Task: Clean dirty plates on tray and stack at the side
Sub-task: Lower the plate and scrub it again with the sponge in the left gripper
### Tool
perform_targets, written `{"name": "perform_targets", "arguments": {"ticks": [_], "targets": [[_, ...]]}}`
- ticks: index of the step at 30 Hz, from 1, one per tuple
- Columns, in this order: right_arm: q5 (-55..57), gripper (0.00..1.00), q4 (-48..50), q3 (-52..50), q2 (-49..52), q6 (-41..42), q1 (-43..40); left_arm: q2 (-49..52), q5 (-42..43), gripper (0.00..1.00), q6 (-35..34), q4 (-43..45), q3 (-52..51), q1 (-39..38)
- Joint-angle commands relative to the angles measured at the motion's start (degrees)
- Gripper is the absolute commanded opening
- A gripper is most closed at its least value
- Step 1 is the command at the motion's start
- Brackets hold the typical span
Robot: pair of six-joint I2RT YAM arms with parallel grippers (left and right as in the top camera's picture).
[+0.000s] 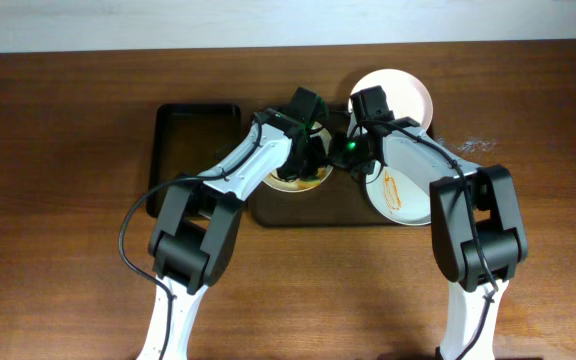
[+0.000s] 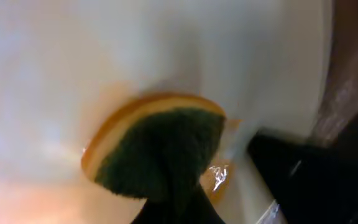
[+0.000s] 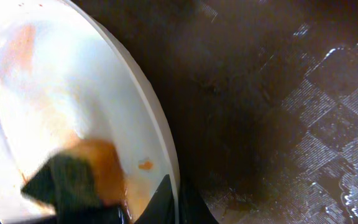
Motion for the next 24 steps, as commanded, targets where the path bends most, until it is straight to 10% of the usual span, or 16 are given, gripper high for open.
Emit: {"name": "perform_targets", "arguments": {"ticks": [1,9,15,24], "targets": [[1.36,0.04,-0.22,-1.75,2.89,-1.05,-0.15,5.35,-14.62,0.0,-0.74,6.91,-2.69,2.27],[1.31,0.04,-0.22,-1.75,2.89,-1.09,-0.15,5.88,-12.68,0.0,-5.99,-3.23,-2.69,5.16],[1.11,0.04,-0.22,-1.75,2.89,-1.09,-0.15,5.88,4.2,0.0,-3.15,-10.71,-2.73,2.93],[1.16,0.04,-0.48,-1.75,2.89,-2.56,-0.15,5.88,-6.73,0.0,1.88,6.1,-2.73,4.66]]}}
